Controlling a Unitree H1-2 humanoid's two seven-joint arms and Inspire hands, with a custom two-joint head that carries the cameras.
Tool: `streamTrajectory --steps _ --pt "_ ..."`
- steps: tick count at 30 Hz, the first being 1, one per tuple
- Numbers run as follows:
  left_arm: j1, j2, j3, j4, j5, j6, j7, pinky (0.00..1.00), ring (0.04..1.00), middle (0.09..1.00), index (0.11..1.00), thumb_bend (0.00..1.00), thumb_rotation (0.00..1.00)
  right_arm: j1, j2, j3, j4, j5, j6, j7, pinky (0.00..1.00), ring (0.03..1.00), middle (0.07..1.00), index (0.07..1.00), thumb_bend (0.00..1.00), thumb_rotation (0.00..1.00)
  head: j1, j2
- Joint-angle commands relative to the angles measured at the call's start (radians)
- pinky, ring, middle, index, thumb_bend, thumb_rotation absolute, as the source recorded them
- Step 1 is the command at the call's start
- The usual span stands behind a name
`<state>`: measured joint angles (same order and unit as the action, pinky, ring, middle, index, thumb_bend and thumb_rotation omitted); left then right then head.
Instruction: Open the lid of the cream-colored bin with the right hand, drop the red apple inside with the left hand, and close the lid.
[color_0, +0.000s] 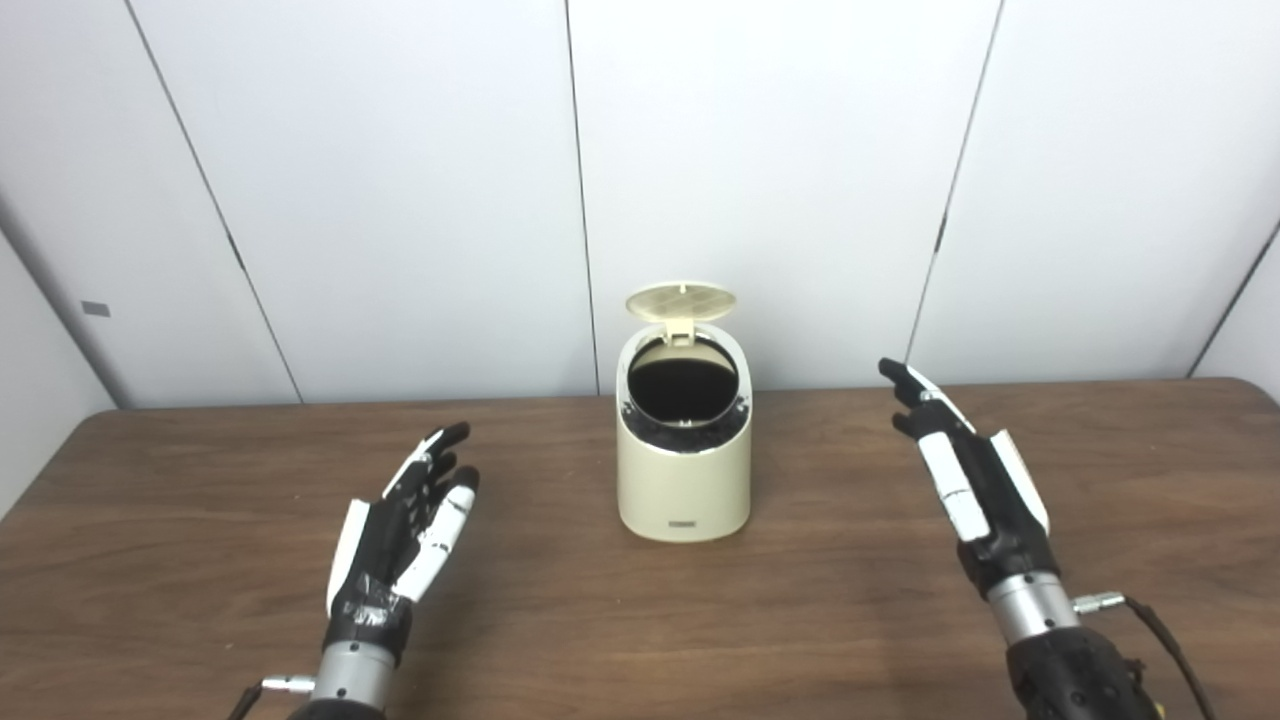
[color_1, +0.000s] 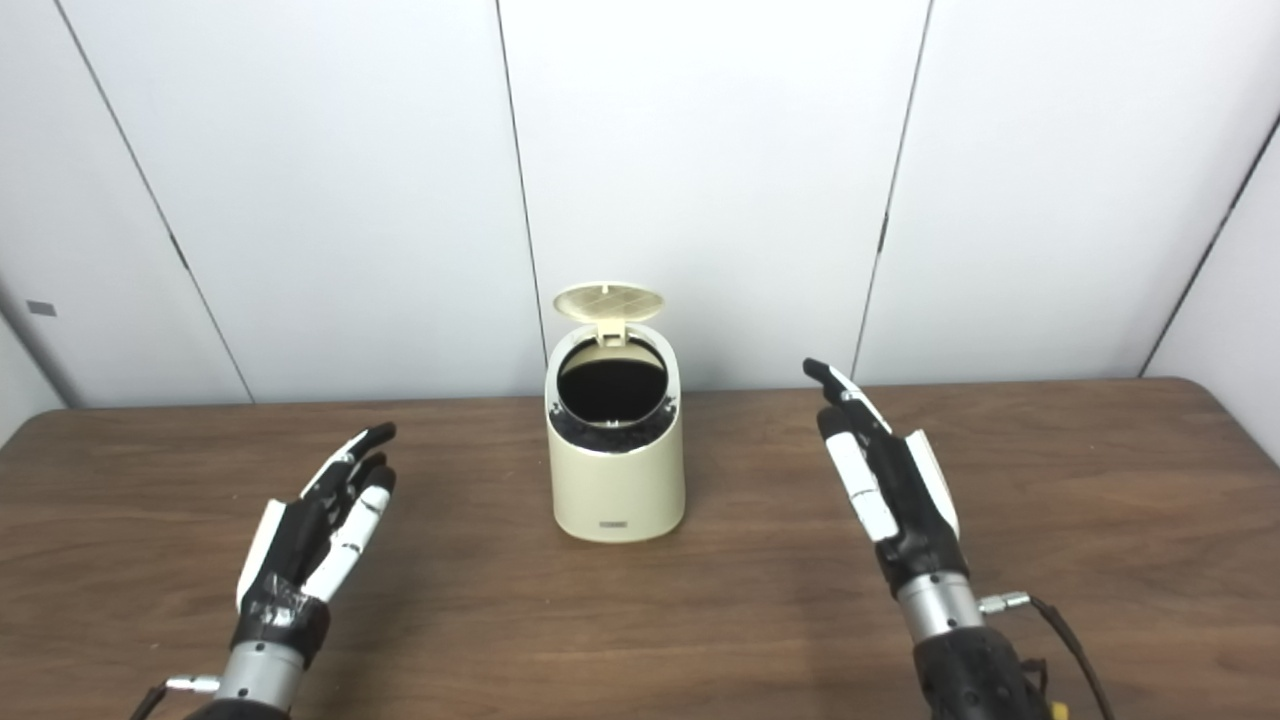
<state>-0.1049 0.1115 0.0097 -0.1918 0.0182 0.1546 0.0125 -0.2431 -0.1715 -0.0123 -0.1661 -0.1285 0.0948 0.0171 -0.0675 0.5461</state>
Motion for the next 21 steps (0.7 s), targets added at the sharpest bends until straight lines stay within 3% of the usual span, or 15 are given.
streamTrajectory --steps 1,4,6,9,12,14,21 --pt "-0.003 -0.018 -0.005 -0.016 -0.038 -0.017 -0.027 1.0 0.996 0.999 1.0 0.46 0.92 -0.071 -0.014 0.016 -0.04 -0.04 0.015 0.01 0.9 0.952 0.956 0.895 0.62 1.0 0.002 0.001" --pt "0.028 -0.028 -0.013 0.013 -0.049 -0.051 -0.042 1.0 1.0 1.0 1.0 0.46 0.92 -0.135 -0.032 0.038 -0.031 -0.089 0.025 0.014 0.88 0.967 0.983 0.909 0.6 1.0 0.001 0.003" --pt "0.04 -0.034 -0.016 0.025 -0.045 -0.06 -0.044 1.0 1.0 1.0 1.0 0.47 0.92 -0.168 -0.038 0.047 -0.024 -0.11 0.031 0.019 0.86 0.936 0.94 0.9 0.57 1.0 -0.002 0.003" --pt "0.059 -0.048 -0.018 0.043 -0.04 -0.063 -0.043 1.0 1.0 1.0 1.0 0.51 0.91 -0.242 -0.044 0.066 -0.011 -0.135 0.065 0.041 0.85 0.892 0.922 0.902 0.6 1.0 -0.004 0.004" --pt "0.065 -0.064 -0.02 0.081 -0.03 -0.098 -0.035 1.0 1.0 1.0 1.0 0.51 0.95 -0.313 -0.049 0.086 0.025 -0.175 0.068 0.042 0.79 0.868 0.893 0.855 0.56 1.0 -0.008 0.005" --pt "0.062 -0.077 -0.021 0.102 -0.029 -0.114 -0.032 1.0 1.0 1.0 1.0 0.51 0.99 -0.355 -0.058 0.109 0.033 -0.233 0.114 0.05 0.76 0.878 0.893 0.821 0.56 0.98 -0.007 0.005" --pt "0.063 -0.1 -0.033 0.126 -0.01 -0.14 -0.021 1.0 1.0 1.0 1.0 0.5 1.0 -0.44 -0.083 0.162 0.059 -0.329 0.163 0.09 0.81 0.876 0.88 0.836 0.52 1.0 -0.009 0.007"
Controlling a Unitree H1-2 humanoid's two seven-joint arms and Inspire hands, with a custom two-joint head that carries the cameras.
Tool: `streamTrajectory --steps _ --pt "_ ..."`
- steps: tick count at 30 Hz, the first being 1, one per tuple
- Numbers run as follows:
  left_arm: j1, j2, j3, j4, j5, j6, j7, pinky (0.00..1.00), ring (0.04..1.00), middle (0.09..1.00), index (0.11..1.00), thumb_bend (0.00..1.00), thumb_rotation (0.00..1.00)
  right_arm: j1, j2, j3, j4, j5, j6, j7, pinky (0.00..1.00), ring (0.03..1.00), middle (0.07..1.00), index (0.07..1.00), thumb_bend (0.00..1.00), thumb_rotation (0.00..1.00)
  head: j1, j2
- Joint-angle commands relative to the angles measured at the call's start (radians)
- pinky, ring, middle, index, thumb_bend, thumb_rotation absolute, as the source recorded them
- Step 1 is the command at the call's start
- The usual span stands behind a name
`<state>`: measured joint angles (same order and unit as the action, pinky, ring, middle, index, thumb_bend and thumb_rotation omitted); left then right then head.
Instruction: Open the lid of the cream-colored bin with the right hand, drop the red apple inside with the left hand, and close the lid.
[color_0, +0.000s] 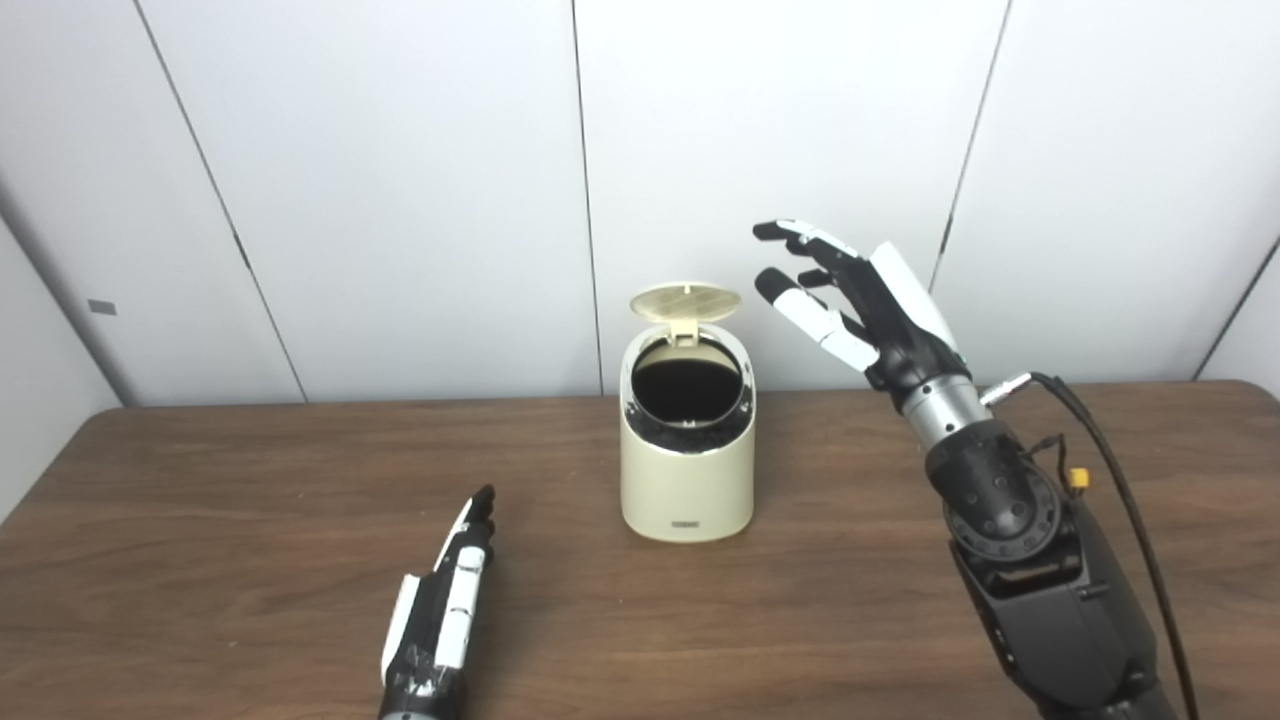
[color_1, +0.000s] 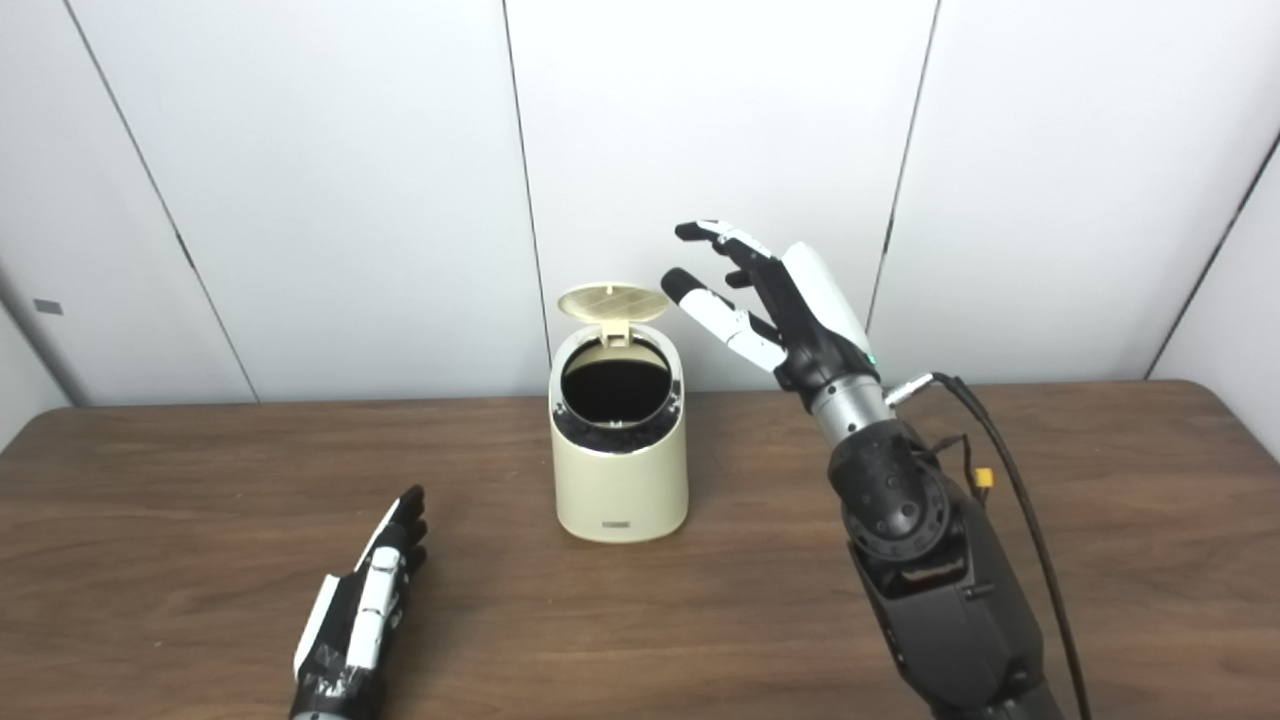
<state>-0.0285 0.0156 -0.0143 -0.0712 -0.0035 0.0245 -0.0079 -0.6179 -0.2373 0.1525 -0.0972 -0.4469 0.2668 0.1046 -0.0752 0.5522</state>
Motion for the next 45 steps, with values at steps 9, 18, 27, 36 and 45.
streamTrajectory --steps 9,18,27,36,45 --pt "-0.019 -0.02 -0.014 0.016 0.011 -0.03 0.004 1.0 1.0 1.0 1.0 0.53 1.0 -0.137 -0.042 0.08 0.109 -0.058 -0.122 0.029 0.84 0.911 0.891 0.79 0.48 0.93 0.009 0.003" --pt "-0.022 -0.029 -0.012 0.004 0.01 -0.01 0.013 1.0 1.0 1.0 1.0 0.55 1.0 -0.145 -0.045 0.144 0.134 -0.154 -0.136 0.055 0.91 0.976 0.929 0.766 0.54 0.91 0.013 0.005" --pt "-0.026 -0.032 -0.017 -0.002 0.021 -0.011 0.022 1.0 1.0 1.0 1.0 0.53 1.0 -0.12 -0.058 0.163 0.076 -0.221 -0.117 0.105 0.94 0.998 0.931 0.753 0.56 0.94 0.02 0.01" --pt "-0.034 -0.03 -0.02 -0.012 0.02 0.0 0.028 1.0 1.0 1.0 1.0 0.52 1.0 -0.074 -0.096 0.15 0.009 -0.254 -0.123 0.14 0.93 0.981 0.908 0.753 0.5 0.93 0.019 0.019" --pt "-0.038 -0.035 -0.017 -0.019 0.022 0.014 0.038 1.0 1.0 1.0 1.0 0.51 1.0 -0.019 -0.113 0.181 0.018 -0.277 -0.15 0.167 0.93 0.969 0.901 0.754 0.54 0.95 0.023 0.023"
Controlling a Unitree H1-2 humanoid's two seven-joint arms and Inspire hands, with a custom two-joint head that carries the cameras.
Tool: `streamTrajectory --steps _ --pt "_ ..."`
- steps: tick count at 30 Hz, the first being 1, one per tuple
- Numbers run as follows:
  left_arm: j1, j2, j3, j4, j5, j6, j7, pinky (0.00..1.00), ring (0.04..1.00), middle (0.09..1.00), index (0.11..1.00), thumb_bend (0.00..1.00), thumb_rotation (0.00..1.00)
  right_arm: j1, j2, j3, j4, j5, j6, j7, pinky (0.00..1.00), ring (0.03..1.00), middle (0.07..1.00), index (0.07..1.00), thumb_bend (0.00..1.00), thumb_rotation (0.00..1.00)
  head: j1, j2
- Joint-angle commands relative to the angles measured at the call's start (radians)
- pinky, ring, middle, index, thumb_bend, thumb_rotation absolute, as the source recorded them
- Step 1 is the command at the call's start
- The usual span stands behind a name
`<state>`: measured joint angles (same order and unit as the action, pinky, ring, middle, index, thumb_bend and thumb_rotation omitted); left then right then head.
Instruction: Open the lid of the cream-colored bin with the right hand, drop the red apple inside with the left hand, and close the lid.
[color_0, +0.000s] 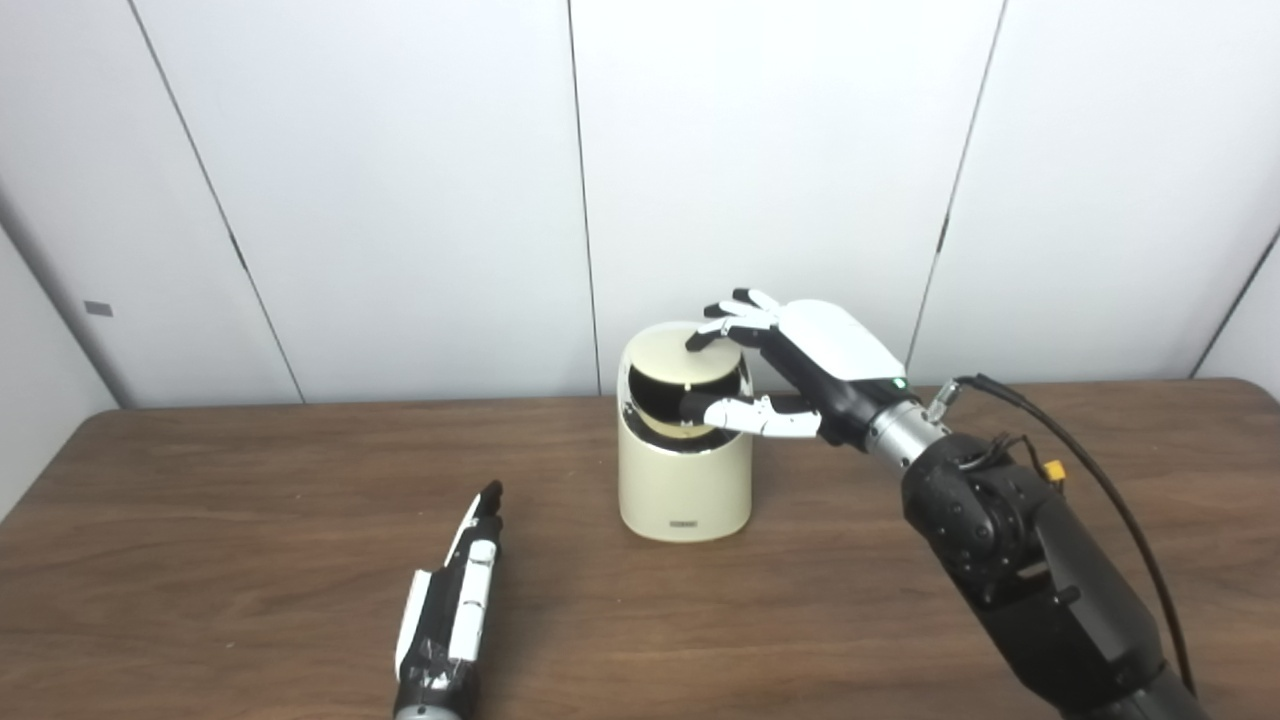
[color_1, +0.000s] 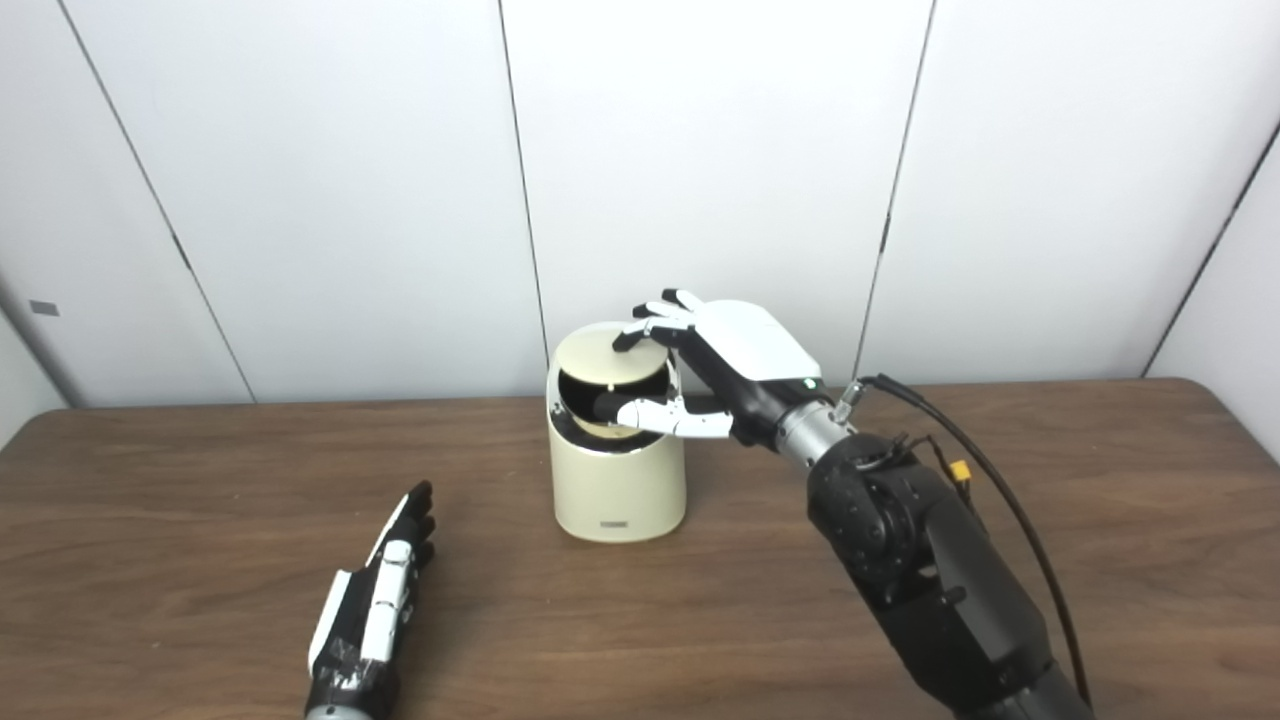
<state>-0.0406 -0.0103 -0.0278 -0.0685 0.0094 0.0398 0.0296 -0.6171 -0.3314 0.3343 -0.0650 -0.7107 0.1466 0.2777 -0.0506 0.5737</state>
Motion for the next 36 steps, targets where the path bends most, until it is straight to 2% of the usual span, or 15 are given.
streamTrajectory --steps 1,6,11,20,25,32,36 --pt "-0.026 -0.01 -0.004 -0.025 0.011 0.0 0.002 1.0 1.0 1.0 1.0 0.51 1.0 -0.013 -0.02 0.003 -0.014 -0.018 -0.033 -0.004 0.93 0.967 0.9 0.754 0.54 0.95 0.0 0.003" --pt "-0.025 -0.012 -0.004 -0.042 0.013 0.017 0.006 1.0 1.0 0.999 1.0 0.53 1.0 0.015 -0.018 0.011 -0.014 -0.028 -0.037 0.002 0.94 0.967 0.901 0.75 0.55 0.92 0.003 0.007" --pt "-0.027 -0.016 -0.001 -0.05 0.008 0.026 0.005 1.0 1.0 0.999 1.0 0.52 1.0 0.033 -0.015 0.03 -0.003 -0.052 -0.056 0.002 0.97 0.977 0.902 0.757 0.57 0.96 0.004 0.008" --pt "-0.028 -0.025 0.002 -0.056 0.009 0.028 0.005 1.0 0.996 0.998 1.0 0.5 1.0 0.044 -0.007 0.053 0.008 -0.071 -0.077 -0.008 0.99 0.998 0.908 0.755 0.57 0.97 0.007 0.015" --pt "-0.03 -0.022 0.003 -0.048 0.017 0.023 0.008 1.0 0.995 0.996 0.998 0.51 1.0 0.056 -0.014 0.061 -0.011 -0.088 -0.077 -0.006 0.99 1.0 0.913 0.756 0.57 0.93 0.008 0.019" --pt "-0.035 -0.028 0.01 -0.046 0.01 0.031 0.01 1.0 0.994 0.993 0.99 0.5 1.0 0.067 -0.029 0.071 -0.045 -0.142 -0.081 0.003 0.98 0.998 0.918 0.755 0.57 0.93 0.009 0.025" --pt "-0.04 -0.033 0.012 -0.043 0.013 0.03 0.014 1.0 0.991 0.992 0.988 0.5 1.0 0.079 -0.035 0.071 -0.062 -0.154 -0.079 0.01 1.0 1.0 0.926 0.753 0.54 0.87 0.007 0.029"
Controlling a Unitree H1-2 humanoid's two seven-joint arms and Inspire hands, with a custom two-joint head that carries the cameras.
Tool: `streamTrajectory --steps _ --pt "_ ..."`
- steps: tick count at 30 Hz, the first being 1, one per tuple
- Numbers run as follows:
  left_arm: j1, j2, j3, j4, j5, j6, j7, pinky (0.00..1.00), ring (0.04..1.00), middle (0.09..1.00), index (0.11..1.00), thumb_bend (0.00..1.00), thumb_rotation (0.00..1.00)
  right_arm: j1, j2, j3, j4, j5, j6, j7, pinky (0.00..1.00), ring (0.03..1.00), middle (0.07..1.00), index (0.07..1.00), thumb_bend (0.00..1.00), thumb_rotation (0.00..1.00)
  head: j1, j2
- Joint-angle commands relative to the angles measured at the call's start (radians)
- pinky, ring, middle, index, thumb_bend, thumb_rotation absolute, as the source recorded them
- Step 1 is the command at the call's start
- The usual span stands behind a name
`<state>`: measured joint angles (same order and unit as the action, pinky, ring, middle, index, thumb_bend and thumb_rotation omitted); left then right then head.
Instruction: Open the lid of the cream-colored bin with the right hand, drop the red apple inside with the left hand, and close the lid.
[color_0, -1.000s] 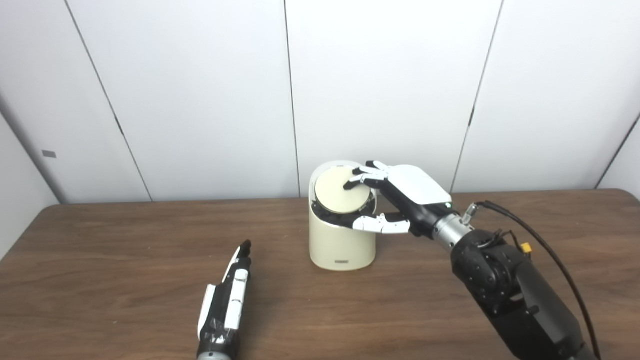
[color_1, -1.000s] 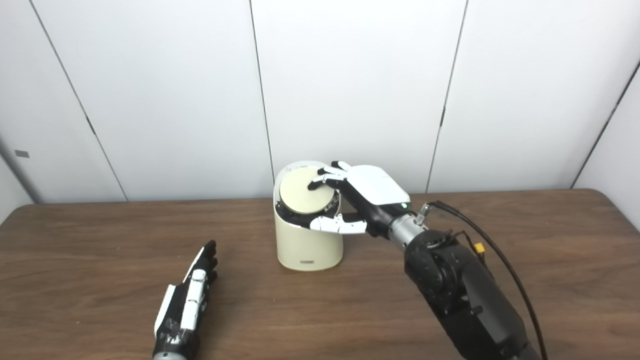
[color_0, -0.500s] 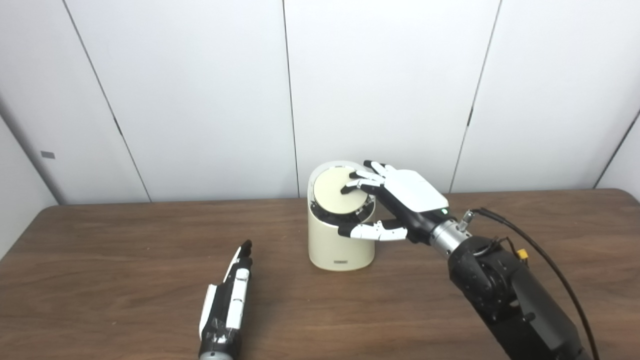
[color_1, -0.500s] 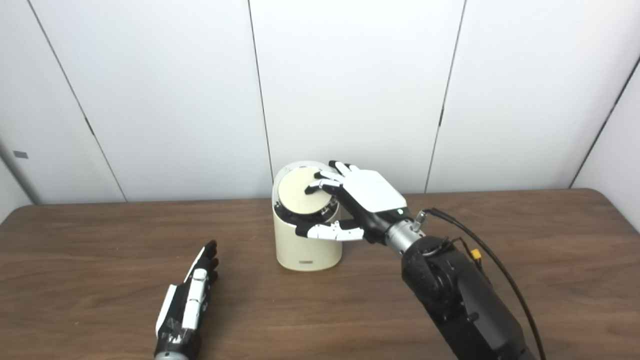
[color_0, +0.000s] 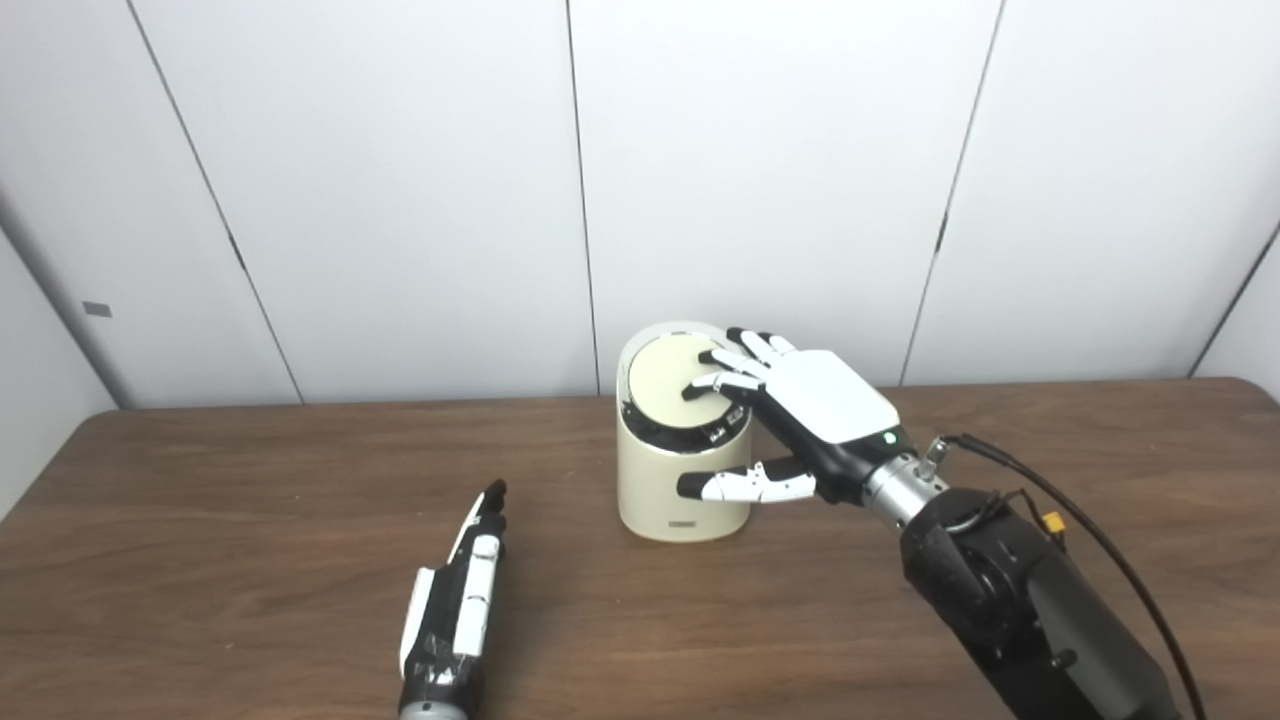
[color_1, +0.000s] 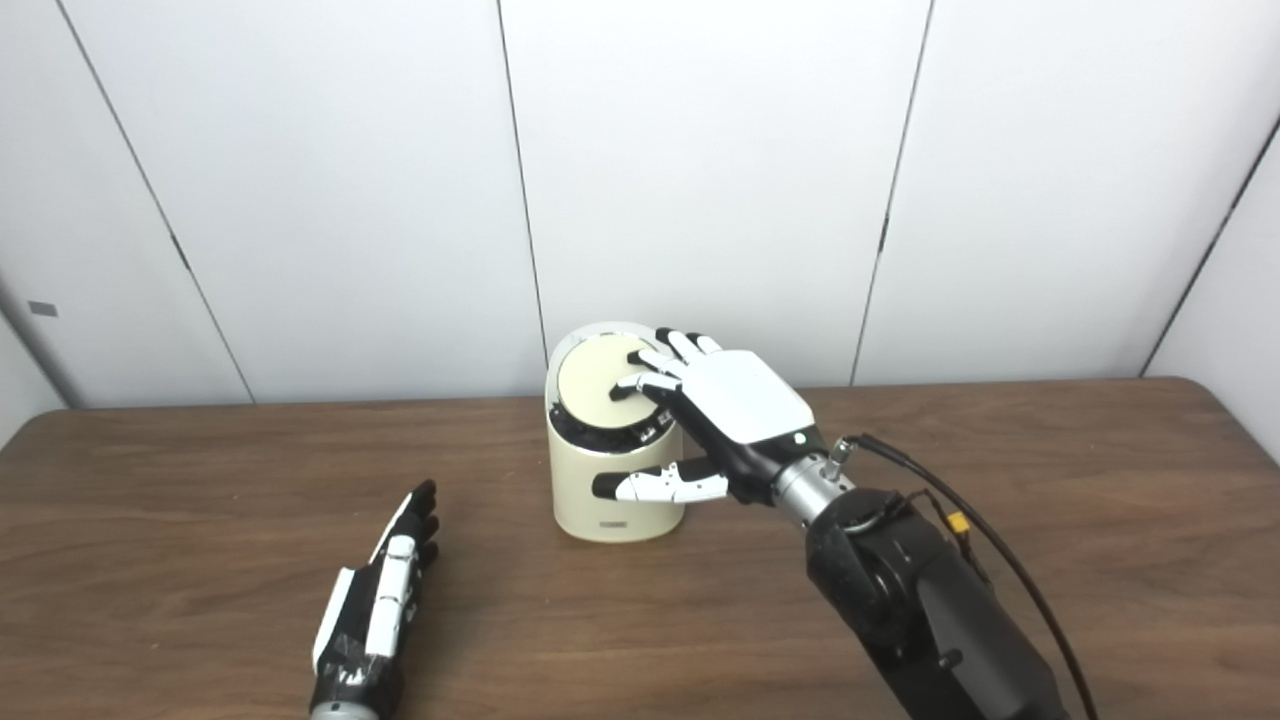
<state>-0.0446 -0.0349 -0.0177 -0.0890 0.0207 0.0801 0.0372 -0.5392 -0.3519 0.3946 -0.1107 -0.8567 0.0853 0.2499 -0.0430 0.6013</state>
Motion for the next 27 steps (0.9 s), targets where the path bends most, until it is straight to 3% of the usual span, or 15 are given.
streamTrajectory --steps 1,6,12,14,19,23,27 --pt "-0.038 -0.01 0.004 -0.019 0.002 -0.013 0.008 1.0 0.989 0.991 0.988 0.5 1.0 0.005 -0.017 0.01 -0.02 -0.01 -0.018 0.039 1.0 1.0 0.93 0.753 0.53 0.85 -0.001 0.001" --pt "-0.042 -0.018 0.002 -0.014 0.006 -0.018 0.013 0.98 0.978 0.985 0.974 0.49 0.99 0.013 -0.033 0.013 -0.026 -0.034 -0.021 0.051 1.0 1.0 0.944 0.757 0.53 0.86 0.0 -0.001" --pt "-0.037 -0.029 -0.006 -0.019 -0.003 -0.023 0.005 0.96 0.974 0.987 0.975 0.51 0.92 -0.001 -0.058 0.051 0.006 -0.131 -0.049 0.06 1.0 1.0 0.986 0.775 0.53 0.89 0.006 -0.005" --pt "-0.034 -0.029 -0.013 -0.023 0.012 -0.024 0.006 0.96 0.972 0.984 0.973 0.52 0.91 -0.003 -0.062 0.058 0.014 -0.144 -0.053 0.069 1.0 1.0 0.997 0.782 0.62 0.98 0.01 -0.006" --pt "-0.033 -0.03 -0.023 -0.017 0.028 -0.037 0.01 0.96 0.975 0.986 0.981 0.53 0.89 -0.012 -0.056 0.082 0.04 -0.178 -0.048 0.096 1.0 1.0 1.0 0.78 0.7 1.0 0.015 -0.001" --pt "-0.033 -0.032 -0.022 -0.02 0.029 -0.033 0.013 0.96 0.977 0.985 0.979 0.53 0.9 -0.012 -0.044 0.077 0.043 -0.164 -0.039 0.099 1.0 1.0 1.0 0.783 0.67 1.0 0.019 -0.002" --pt "-0.032 -0.03 -0.023 -0.027 0.035 -0.03 0.015 0.96 0.976 0.985 0.982 0.54 0.9 -0.002 -0.017 0.029 0.022 -0.102 -0.034 0.058 1.0 1.0 1.0 0.851 0.67 1.0 0.023 -0.002"
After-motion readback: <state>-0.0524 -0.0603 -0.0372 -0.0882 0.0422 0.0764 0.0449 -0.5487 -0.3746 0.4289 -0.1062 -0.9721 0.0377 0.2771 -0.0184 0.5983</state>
